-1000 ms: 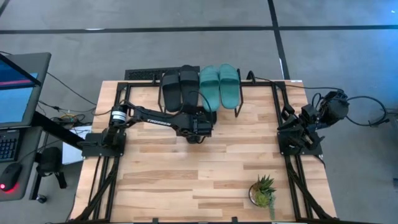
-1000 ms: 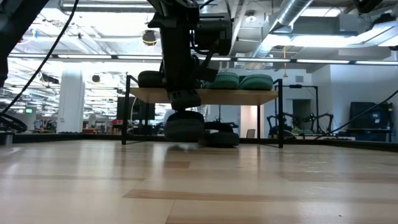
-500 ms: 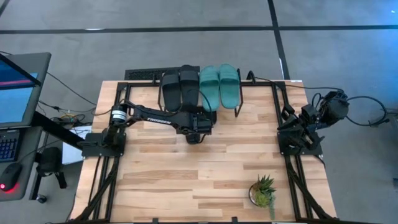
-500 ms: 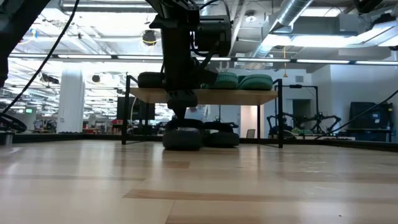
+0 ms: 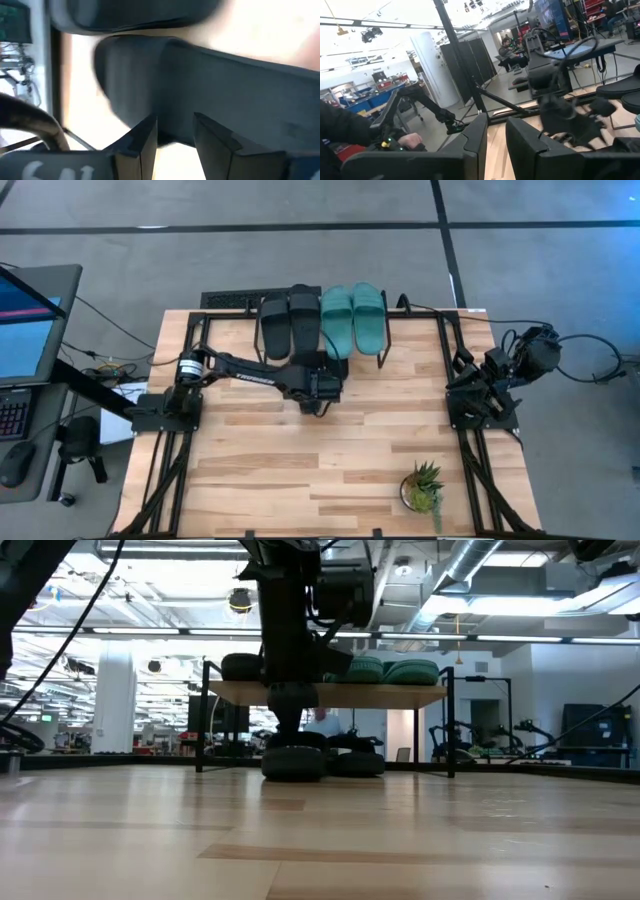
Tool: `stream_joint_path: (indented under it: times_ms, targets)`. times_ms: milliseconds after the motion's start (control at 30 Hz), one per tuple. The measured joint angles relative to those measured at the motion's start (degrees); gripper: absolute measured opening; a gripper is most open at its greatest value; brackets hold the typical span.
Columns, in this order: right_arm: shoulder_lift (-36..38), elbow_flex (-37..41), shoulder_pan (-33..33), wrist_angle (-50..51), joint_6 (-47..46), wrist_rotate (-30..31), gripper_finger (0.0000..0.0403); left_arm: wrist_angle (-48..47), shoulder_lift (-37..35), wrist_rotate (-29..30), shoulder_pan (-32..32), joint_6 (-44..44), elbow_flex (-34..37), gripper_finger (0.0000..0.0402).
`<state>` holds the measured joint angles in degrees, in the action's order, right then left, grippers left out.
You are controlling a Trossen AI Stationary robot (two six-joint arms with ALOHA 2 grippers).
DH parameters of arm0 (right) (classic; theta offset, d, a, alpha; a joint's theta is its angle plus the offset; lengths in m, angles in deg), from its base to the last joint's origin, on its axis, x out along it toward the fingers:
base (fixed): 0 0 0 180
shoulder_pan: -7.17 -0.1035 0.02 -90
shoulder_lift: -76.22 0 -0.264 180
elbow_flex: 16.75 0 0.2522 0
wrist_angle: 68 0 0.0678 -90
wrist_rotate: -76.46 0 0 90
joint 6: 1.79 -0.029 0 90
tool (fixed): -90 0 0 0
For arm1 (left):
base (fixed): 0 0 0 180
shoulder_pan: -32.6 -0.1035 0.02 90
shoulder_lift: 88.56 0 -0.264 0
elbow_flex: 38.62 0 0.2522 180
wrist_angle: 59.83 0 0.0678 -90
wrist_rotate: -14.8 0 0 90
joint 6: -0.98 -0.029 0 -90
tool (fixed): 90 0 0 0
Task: Pick and place slides into the shelf
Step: Put the black slipper under the shelf
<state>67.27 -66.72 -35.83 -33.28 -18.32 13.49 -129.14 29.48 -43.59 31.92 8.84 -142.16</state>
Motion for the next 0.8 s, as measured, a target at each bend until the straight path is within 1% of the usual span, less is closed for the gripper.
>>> stream_joint_path:
  times_ms: [200,400,667,733,800]
  targets:
    - [0.00,0.00,0.01,0.01,0.00,-0.11,0.0061,-0.14,-0.29,-3.27,4.27,3.81,0.07,0.0116]
    - [0.00,0.00,0.01,0.35,0.02,-0.10,0.0061,0.08,-1.75,-2.37,7.56,6.30,0.07,0.0116]
    - [0.02,0.00,0.02,0.43,0.00,-0.09,0.0061,2.38,-2.10,-4.80,9.16,4.73,0.07,0.0115]
    - [0.02,0.00,0.01,0.43,0.00,-0.09,0.0061,3.00,-2.09,-5.33,9.40,3.42,0.07,0.0106]
    - [0.02,0.00,0.02,0.45,0.00,-0.09,0.0061,2.84,-2.10,-6.70,9.43,2.02,0.07,0.0088]
